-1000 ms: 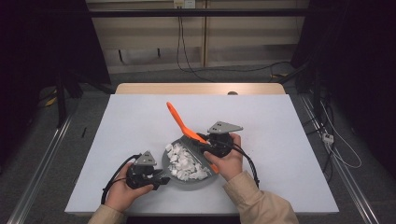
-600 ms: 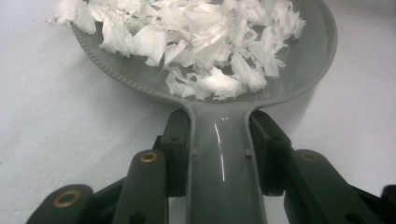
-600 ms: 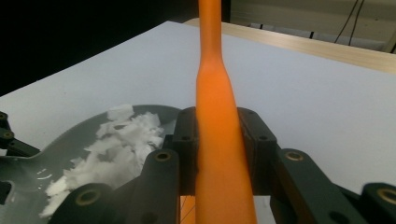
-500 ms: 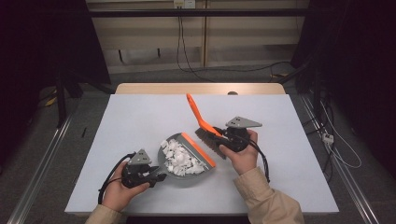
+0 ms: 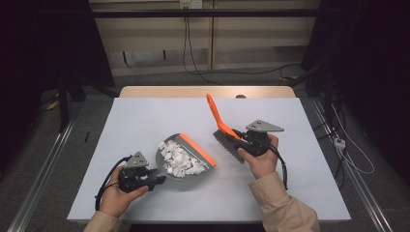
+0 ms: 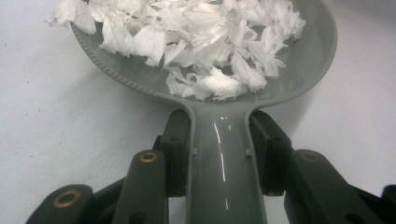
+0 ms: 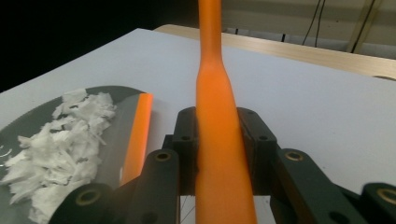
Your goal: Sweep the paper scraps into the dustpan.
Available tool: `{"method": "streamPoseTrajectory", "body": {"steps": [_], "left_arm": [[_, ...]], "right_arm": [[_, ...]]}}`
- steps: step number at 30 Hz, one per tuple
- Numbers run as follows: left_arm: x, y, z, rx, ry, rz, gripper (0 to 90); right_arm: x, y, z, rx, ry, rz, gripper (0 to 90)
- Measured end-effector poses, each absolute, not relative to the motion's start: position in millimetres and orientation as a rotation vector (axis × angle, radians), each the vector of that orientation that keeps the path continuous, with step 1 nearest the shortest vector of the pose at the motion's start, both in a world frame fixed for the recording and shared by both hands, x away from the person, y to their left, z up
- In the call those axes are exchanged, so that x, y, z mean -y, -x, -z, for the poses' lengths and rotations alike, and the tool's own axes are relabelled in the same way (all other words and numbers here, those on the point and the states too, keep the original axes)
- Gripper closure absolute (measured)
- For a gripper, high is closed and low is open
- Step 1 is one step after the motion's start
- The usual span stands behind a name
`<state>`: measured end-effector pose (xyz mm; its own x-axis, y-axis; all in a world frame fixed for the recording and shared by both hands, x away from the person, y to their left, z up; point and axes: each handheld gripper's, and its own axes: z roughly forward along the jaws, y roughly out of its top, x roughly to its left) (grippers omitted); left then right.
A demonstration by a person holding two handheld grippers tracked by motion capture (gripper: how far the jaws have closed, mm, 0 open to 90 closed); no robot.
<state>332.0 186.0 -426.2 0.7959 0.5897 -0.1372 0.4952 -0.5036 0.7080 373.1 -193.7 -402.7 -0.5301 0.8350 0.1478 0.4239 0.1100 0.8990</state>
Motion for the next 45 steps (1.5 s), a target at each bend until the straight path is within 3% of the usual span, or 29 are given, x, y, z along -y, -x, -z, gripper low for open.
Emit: {"method": "streamPoseTrajectory", "body": {"steps": [19, 34, 45], "left_arm": [[-152, -354, 435, -0.758, -2.247, -0.066, 62.4], [-150, -353, 436, -0.762, -2.254, -0.068, 62.4], [-151, -352, 436, -0.762, -2.255, -0.071, 62.4]], "right_arm": [[216, -406, 433, -1.942, -1.300, -1.194, 71.5], [160, -364, 423, -2.140, -1.110, -1.330, 71.5], [179, -371, 415, -2.056, -1.162, -1.322, 71.5]]}}
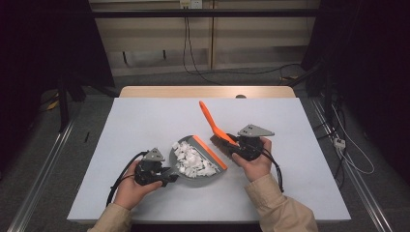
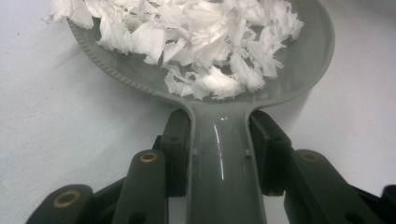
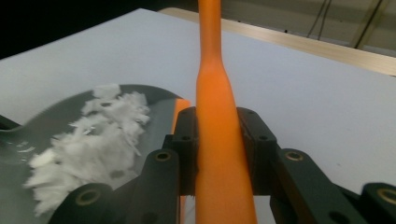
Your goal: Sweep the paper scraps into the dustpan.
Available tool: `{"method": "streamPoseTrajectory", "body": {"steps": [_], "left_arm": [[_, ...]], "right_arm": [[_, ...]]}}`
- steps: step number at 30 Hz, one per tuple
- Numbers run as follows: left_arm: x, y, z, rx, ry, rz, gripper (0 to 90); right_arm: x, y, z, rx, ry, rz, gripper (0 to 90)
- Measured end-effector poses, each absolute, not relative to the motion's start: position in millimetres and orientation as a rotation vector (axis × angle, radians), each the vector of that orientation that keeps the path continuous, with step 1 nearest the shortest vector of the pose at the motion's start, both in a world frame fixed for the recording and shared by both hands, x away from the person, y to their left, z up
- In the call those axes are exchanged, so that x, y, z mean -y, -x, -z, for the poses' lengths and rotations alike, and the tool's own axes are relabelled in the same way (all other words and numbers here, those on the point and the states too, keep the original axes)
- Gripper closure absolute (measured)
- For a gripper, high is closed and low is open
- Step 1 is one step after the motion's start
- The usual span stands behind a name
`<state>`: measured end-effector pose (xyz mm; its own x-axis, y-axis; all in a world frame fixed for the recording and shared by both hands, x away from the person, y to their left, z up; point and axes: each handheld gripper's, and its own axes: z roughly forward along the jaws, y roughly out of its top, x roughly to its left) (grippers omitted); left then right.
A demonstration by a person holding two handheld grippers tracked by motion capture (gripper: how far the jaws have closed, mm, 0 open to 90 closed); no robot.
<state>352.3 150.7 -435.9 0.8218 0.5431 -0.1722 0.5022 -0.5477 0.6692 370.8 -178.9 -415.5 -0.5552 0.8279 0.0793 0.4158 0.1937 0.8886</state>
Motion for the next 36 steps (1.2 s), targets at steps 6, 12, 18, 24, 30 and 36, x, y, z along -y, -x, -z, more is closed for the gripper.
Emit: {"method": "streamPoseTrajectory", "body": {"steps": [6, 12, 18, 24, 30, 36], "left_arm": [[-155, -352, 434, -0.758, -2.261, -0.056, 62.4], [-155, -352, 434, -0.768, -2.270, -0.061, 62.4], [-155, -352, 434, -0.767, -2.265, -0.064, 62.4], [-155, -351, 434, -0.777, -2.269, -0.084, 62.4], [-155, -352, 433, -0.777, -2.270, -0.078, 62.4], [-156, -352, 433, -0.773, -2.269, -0.056, 62.4]], "right_arm": [[177, -370, 429, -2.112, -1.172, -1.277, 71.5], [165, -360, 428, -2.163, -1.131, -1.307, 71.5], [162, -357, 416, -2.125, -1.122, -1.440, 71.5], [172, -362, 415, -2.092, -1.145, -1.391, 71.5], [179, -366, 422, -2.088, -1.167, -1.309, 71.5], [172, -365, 428, -2.154, -1.162, -1.308, 71.5]]}}
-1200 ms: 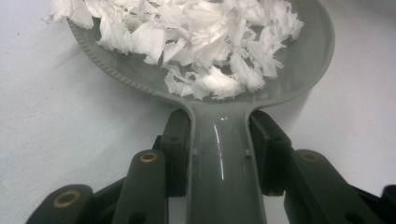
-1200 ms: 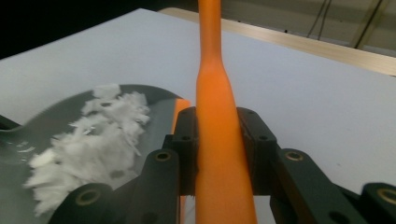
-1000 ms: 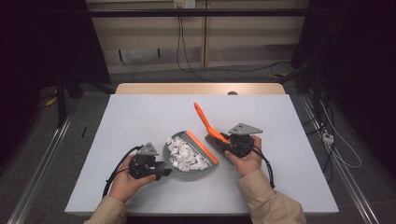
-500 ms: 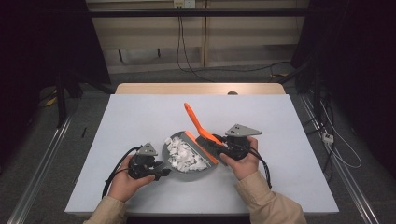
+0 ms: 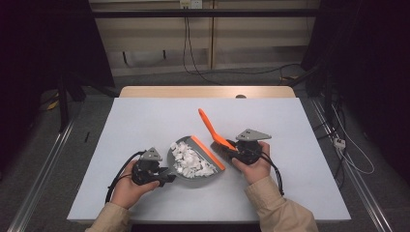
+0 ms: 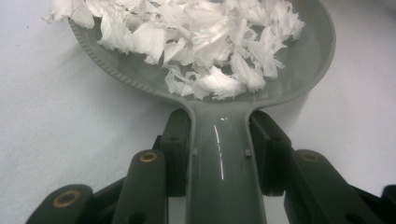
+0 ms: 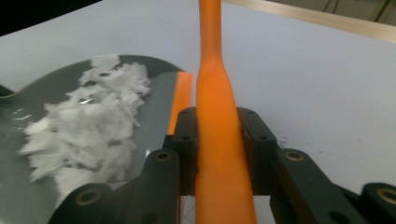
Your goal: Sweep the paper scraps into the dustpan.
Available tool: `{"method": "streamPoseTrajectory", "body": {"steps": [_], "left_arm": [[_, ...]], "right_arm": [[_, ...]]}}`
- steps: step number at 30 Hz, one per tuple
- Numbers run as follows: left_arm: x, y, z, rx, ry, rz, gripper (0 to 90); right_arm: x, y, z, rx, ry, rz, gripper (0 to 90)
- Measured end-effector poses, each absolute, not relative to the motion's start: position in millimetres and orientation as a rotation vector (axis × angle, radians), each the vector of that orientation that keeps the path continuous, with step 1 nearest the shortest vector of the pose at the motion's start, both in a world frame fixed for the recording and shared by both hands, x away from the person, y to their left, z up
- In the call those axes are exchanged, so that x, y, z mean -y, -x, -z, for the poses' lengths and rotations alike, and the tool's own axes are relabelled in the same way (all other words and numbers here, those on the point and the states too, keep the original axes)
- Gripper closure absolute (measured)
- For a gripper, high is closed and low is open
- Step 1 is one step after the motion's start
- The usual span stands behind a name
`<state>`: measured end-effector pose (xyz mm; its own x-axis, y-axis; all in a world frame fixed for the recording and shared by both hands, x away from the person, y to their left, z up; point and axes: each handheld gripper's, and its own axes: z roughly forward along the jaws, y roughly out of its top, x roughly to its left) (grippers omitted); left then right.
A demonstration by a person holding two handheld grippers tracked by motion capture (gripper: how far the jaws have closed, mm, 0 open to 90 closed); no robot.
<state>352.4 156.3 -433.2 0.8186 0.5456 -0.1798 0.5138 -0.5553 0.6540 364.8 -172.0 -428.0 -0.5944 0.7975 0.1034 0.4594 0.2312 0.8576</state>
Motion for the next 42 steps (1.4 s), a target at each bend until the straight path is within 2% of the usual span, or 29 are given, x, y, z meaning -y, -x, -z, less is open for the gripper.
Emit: {"method": "streamPoseTrajectory", "body": {"steps": [6, 17, 26, 42], "left_arm": [[-156, -353, 434, -0.774, -2.272, -0.058, 62.4], [-158, -353, 433, -0.775, -2.279, -0.052, 62.4], [-158, -353, 433, -0.776, -2.281, -0.057, 62.4], [-172, -350, 428, -0.817, -2.200, -0.108, 62.5]], "right_arm": [[165, -362, 420, -2.132, -1.161, -1.499, 71.5], [176, -368, 427, -2.131, -1.186, -1.328, 71.5], [163, -364, 421, -2.172, -1.139, -1.464, 71.5], [204, -370, 416, -2.025, -1.232, -1.416, 71.5]]}}
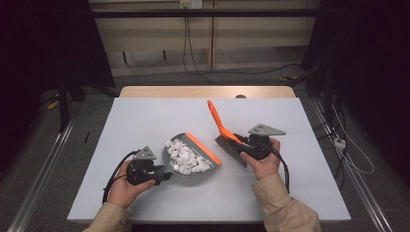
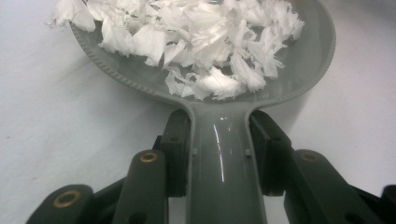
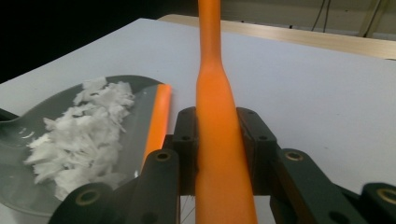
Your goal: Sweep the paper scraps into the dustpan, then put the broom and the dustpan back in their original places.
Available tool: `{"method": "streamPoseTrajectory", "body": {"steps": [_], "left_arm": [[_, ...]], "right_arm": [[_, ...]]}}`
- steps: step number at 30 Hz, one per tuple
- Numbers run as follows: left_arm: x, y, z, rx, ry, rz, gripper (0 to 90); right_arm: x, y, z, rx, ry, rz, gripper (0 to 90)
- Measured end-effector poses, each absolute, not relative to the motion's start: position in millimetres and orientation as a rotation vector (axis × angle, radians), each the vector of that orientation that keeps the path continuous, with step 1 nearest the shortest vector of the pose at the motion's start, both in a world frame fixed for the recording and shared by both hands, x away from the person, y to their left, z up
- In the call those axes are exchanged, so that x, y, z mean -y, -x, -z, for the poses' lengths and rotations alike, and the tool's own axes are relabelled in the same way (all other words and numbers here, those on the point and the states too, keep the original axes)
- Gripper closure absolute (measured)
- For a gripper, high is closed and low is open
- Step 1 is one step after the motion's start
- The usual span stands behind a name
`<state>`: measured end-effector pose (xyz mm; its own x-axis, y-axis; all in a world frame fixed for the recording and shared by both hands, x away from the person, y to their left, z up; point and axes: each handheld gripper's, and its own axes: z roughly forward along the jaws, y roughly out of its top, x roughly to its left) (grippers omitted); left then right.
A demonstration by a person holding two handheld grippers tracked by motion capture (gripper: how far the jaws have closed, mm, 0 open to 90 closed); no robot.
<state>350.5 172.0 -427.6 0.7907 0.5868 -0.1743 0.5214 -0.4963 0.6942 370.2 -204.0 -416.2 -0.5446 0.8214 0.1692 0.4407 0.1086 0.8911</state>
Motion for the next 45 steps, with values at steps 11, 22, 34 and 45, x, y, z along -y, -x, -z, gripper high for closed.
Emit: {"method": "streamPoseTrajectory", "body": {"steps": [11, 22, 34, 45], "left_arm": [[-185, -352, 423, -0.859, -2.168, -0.144, 62.5], [-201, -354, 420, -0.928, -2.113, -0.175, 62.4], [-211, -359, 422, -1.000, -2.085, -0.220, 62.3], [-218, -362, 423, -1.060, -2.069, -0.259, 62.3]], "right_arm": [[222, -370, 416, -1.972, -1.255, -1.388, 71.5], [239, -367, 413, -1.926, -1.274, -1.379, 71.5], [258, -360, 414, -1.890, -1.298, -1.337, 71.4], [288, -346, 415, -1.801, -1.359, -1.324, 71.4]]}}
